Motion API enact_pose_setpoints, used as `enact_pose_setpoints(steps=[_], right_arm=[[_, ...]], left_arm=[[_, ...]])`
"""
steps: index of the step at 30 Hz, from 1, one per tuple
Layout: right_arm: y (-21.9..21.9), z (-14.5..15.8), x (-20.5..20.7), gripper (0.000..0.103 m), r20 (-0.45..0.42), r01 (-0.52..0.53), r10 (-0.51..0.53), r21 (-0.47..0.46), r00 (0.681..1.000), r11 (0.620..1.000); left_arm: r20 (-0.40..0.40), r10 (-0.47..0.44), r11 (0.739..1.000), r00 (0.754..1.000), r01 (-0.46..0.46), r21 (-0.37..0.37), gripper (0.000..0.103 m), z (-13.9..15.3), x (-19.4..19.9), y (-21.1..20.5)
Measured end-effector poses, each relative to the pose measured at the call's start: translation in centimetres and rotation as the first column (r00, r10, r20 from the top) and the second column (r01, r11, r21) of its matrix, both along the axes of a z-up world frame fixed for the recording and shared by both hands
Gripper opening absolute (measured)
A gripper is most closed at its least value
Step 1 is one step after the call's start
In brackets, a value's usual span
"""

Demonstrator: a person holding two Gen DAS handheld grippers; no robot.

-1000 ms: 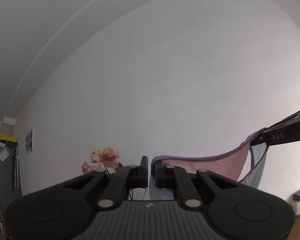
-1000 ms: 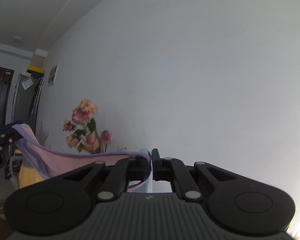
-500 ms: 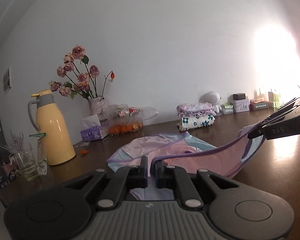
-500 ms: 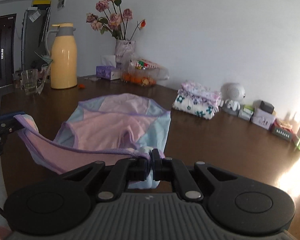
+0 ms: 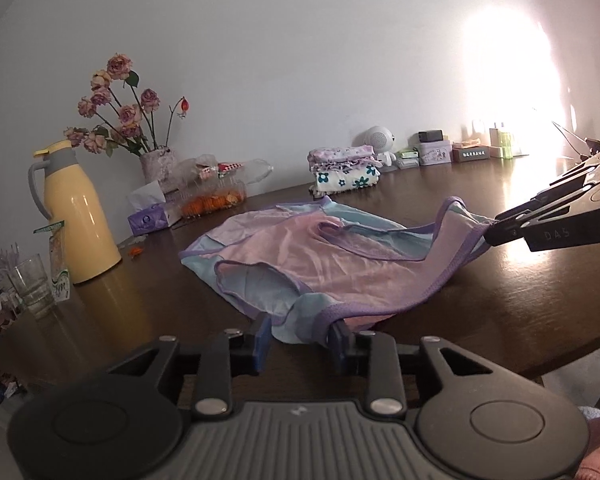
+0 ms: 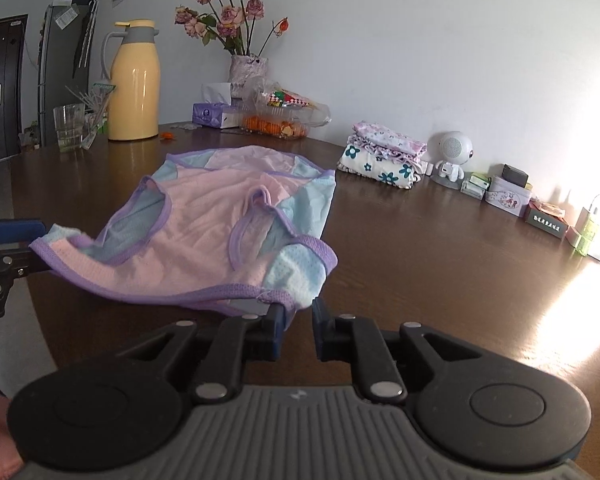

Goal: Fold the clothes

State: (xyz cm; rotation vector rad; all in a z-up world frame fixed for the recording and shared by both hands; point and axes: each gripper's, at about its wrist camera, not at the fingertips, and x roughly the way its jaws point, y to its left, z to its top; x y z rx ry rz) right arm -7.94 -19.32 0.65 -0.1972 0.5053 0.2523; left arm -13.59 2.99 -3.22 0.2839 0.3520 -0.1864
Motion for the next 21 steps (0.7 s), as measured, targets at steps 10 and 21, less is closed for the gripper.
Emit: enact_pose_setpoints(steps=[10,21], right_arm=[[-2.7,2.1,-2.8,0.039,-0.041,-0.066,0.071,0.105,0.997,0.992],[3.1,5.1,10.9,0.035,-0.065,-0.211,0.207,-0.068,0.976,0.975]], left_arm=[[-0.078,-0.095,0.995,0.992,0.092,-0.032,0.063,0.9,-2.1,2.2],[-0.120,-0.017,1.000,0.993,0.019,0.020,0.062,3.1,8.0,2.0]])
